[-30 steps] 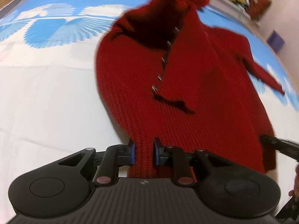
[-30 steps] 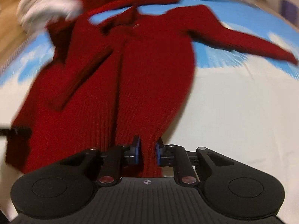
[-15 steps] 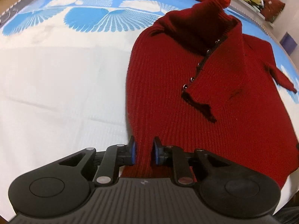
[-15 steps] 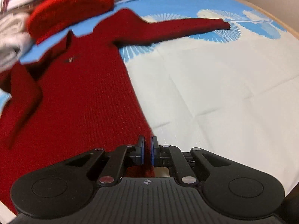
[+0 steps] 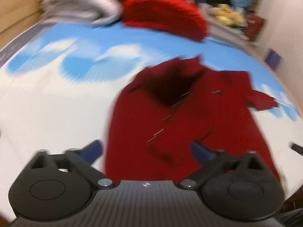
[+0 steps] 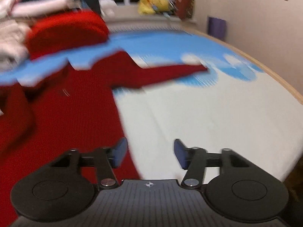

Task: Fold small clothes

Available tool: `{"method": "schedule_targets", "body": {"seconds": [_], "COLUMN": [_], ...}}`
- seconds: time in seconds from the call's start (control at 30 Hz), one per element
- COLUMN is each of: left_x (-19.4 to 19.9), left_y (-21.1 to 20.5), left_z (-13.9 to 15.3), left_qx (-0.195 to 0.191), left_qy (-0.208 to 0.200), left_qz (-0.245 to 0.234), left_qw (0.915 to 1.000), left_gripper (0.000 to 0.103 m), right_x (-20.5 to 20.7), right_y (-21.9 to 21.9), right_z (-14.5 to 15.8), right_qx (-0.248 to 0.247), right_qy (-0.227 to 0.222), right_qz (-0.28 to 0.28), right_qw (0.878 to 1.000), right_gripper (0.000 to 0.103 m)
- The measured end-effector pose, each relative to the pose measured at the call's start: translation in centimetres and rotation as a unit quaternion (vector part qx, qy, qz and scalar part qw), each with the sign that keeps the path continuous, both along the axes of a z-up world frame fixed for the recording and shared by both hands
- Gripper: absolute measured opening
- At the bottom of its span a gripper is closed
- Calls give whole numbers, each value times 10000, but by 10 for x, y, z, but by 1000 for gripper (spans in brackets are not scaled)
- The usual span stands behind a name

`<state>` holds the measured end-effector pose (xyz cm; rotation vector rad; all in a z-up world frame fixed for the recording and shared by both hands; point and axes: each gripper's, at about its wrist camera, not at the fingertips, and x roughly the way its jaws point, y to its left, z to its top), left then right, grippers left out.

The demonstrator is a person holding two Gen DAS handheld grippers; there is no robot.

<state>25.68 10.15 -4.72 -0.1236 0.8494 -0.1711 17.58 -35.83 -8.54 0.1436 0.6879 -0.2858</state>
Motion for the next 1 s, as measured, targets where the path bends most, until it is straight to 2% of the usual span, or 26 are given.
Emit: {"method": "schedule_targets", "body": {"seconds": [0.07, 0.13, 0.2, 0.27, 0.3, 0.33, 0.37, 0.43, 0.47, 0.5, 0.57, 0.6, 0.63, 0.67, 0.7, 0.73, 0.77, 0.8, 0.83, 0.87, 0.9, 0.93, 1.0], "left_x": [32, 68, 92, 108, 107, 110, 111, 117, 121, 130, 163, 189, 211, 234, 258, 277, 286, 283, 277, 271, 262, 243, 228], "left_y": [-35, -72, -104, -130, -139, -143, -143, -124, -109, -89, -34, 2, 34, 66, 101, 132, 158, 177, 184, 184, 181, 176, 151], "left_z": [-5, -31, -63, -93, -100, -100, -92, -63, -44, -25, 9, 26, 38, 45, 50, 53, 55, 57, 56, 52, 44, 35, 7], "left_qx": [3, 133, 478, 934, 1316, 1523, 1569, 1589, 1782, 2193, 2664, 2983, 3359, 3749, 4122, 4234, 4024, 3601, 3230, 2851, 2546, 2386, 2283], "left_qy": [72, 472, 886, 1172, 991, 709, 638, 579, 302, 29, -131, -210, -343, -421, -338, -67, 190, 194, 93, 15, 9, 45, 261], "left_qz": [-521, -803, -950, -1114, -1079, -1148, -1253, -1237, -1255, -1092, -478, 94, 661, 1314, 2063, 2665, 3092, 3428, 3529, 3541, 3423, 3187, 2681], "left_qw": [9986, 9956, 9904, 9824, 9804, 9791, 9775, 9778, 9755, 9695, 9626, 9542, 9390, 9168, 8868, 8658, 8614, 8674, 8781, 8907, 9045, 9173, 9356], "left_gripper": [103, 103, 102, 87, 73, 30, 14, 15, 15, 14, 14, 15, 15, 16, 27, 59, 70, 79, 89, 94, 102, 102, 102], "right_x": [27, 60, 96, 115, 119, 121, 122, 122, 123, 121, 113, 111, 108, 107, 107, 109, 111, 112, 114, 115, 116, 117, 119], "right_y": [9, 22, 36, 41, 42, 43, 41, 36, 33, 32, 31, 30, 29, 29, 30, 30, 31, 32, 32, 31, 31, 29, 24], "right_z": [12, 14, 8, -6, -13, -19, -21, -22, -23, -24, -27, -26, -25, -26, -27, -29, -31, -33, -35, -37, -38, -39, -43], "right_qx": [387, 558, 519, 413, 318, 256, 276, 368, 362, 337, 293, 304, 334, 357, 352, 317, 280, 258, 260, 270, 288, 312, 398], "right_qy": [-104, -99, 29, 181, 345, 508, 561, 514, 502, 495, 511, 505, 484, 478, 484, 506, 559, 624, 671, 710, 722, 737, 810], "right_qz": [283, 531, 574, 558, 530, 540, 562, 487, 430, 409, 424, 431, 436, 442, 463, 481, 473, 472, 488, 499, 504, 493, 432], "right_qw": [9988, 9970, 9970, 9974, 9975, 9969, 9965, 9968, 9972, 9974, 9974, 9973, 9973, 9972, 9971, 9971, 9969, 9966, 9962, 9959, 9957, 9956, 9950], "right_gripper": [59, 61, 61, 61, 61, 60, 60, 59, 59, 59, 59, 59, 59, 59, 59, 59, 59, 59, 59, 59, 59, 59, 60]}}
